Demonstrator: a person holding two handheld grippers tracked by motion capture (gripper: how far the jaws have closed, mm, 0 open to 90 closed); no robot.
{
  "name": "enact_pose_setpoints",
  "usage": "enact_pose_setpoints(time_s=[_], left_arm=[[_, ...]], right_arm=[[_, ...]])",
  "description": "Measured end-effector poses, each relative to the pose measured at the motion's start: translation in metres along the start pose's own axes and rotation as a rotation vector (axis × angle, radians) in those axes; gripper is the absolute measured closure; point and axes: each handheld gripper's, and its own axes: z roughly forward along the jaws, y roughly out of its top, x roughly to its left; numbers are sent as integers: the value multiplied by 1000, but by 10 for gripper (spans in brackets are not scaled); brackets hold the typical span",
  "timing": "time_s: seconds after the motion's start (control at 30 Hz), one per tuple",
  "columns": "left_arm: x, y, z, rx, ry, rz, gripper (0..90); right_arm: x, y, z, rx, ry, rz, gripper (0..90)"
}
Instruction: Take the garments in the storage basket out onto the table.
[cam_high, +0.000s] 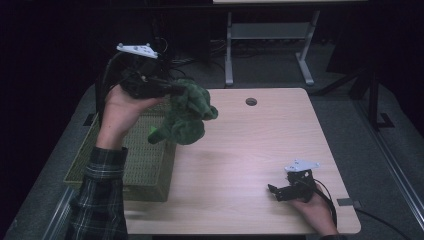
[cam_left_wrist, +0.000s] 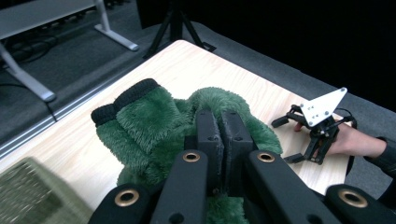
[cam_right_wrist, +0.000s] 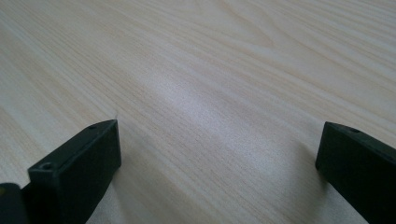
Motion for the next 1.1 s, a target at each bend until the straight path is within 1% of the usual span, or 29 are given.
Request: enact_pose_setpoints(time_s=[0.2,0.23,0.27,0.43,0.7,0.8,0.97,1.0,1.1], left_arm=[[-11,6,26,5,-35,17,879],[-15,8,35,7,-44,22,879],[-15,8,35,7,-44,22,879],[-27,8,56,14,-57,27,880],[-38,-1,89,37,-83,15,880],[-42,-5,100,29,-99,7,879],[-49,-14,119,32,-122,-4,880],[-51,-16,123,34,-129,-12,880],[-54,-23,135,45,-145,-17,880]], right_arm=[[0,0,0,-1,1,2,0],[0,0,0,-2,1,3,0],[0,0,0,-2,1,3,0],[0,0,0,-1,1,3,0],[0,0,0,0,0,3,0],[0,0,0,0,0,3,0],[0,0,0,0,0,3,0],[0,0,0,-1,1,3,0],[0,0,0,-1,0,3,0]])
